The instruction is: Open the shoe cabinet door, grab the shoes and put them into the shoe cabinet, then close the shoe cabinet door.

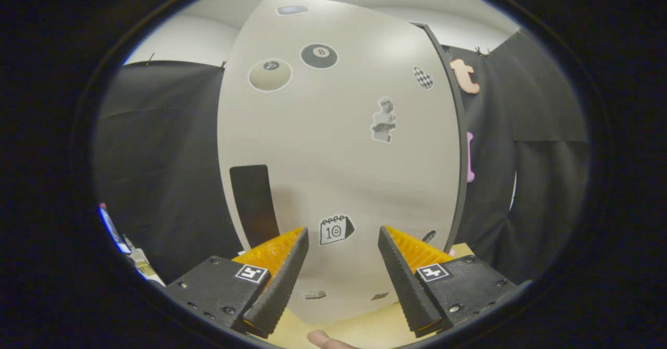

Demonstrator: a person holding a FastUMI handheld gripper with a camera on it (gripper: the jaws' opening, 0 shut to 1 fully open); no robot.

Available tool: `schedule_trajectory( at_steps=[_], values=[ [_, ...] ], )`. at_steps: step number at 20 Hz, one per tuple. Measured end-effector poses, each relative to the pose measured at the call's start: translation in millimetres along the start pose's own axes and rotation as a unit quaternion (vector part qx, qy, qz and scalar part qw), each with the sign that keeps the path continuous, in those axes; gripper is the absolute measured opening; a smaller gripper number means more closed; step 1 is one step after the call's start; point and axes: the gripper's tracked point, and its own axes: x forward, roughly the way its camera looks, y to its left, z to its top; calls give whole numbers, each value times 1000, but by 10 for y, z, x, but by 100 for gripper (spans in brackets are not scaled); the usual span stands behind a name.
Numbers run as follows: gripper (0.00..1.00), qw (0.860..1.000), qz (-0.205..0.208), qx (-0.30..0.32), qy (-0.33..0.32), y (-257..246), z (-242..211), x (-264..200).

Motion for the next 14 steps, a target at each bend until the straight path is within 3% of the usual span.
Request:
schedule_trajectory(
  at_steps=[2, 6, 10, 14],
  values=[
    [90, 1000, -6, 13, -7, 13, -43, 10],
    [92, 997, -64, 20, -50, -58, 45, -71],
    [99, 996, -69, 6, -54, -57, -1, -290],
    [99, 996, -71, 4, -63, 33, -107, -592]
  ],
)
